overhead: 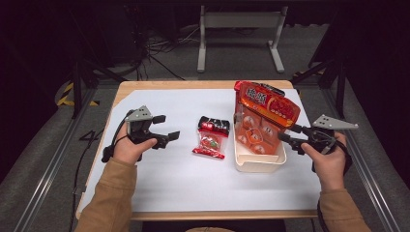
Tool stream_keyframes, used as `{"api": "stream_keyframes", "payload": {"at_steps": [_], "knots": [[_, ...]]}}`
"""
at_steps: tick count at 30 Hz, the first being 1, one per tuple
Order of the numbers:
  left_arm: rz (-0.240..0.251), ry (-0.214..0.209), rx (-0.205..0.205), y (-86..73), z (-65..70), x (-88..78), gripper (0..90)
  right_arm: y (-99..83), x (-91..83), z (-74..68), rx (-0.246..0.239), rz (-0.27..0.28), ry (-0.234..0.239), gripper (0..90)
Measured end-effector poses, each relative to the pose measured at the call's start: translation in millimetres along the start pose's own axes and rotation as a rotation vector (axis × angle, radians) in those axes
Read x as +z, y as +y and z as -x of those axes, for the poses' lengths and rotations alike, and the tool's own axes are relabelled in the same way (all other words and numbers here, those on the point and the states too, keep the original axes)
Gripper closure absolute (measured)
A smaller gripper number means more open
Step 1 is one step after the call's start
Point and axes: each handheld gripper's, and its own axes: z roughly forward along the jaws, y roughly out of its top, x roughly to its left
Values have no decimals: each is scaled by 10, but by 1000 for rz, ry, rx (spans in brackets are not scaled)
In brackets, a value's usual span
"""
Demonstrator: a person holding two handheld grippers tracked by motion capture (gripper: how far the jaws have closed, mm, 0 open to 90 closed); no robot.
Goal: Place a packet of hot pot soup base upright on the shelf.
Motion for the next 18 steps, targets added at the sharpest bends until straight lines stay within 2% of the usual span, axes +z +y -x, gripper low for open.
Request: {"api": "stream_keyframes", "payload": {"at_steps": [2, 7, 11, 15, 18], "knots": [[-4, 3, 9, 24, -8, 49, 98, -12, -75, 21, -8, -4, -11, 368], [-13, 19, -7, 66, -4, 128, 108, -35, -170, 41, -23, -3, -32, 345], [-3, 16, -4, 89, 3, 163, 155, -67, -222, 73, -27, -7, -58, 341], [-3, 16, 10, 123, -8, 203, 170, -101, -249, 110, -29, -15, -78, 337], [14, 4, 8, 133, -35, 256, 182, -123, -270, 142, -29, -24, -93, 330]]}}
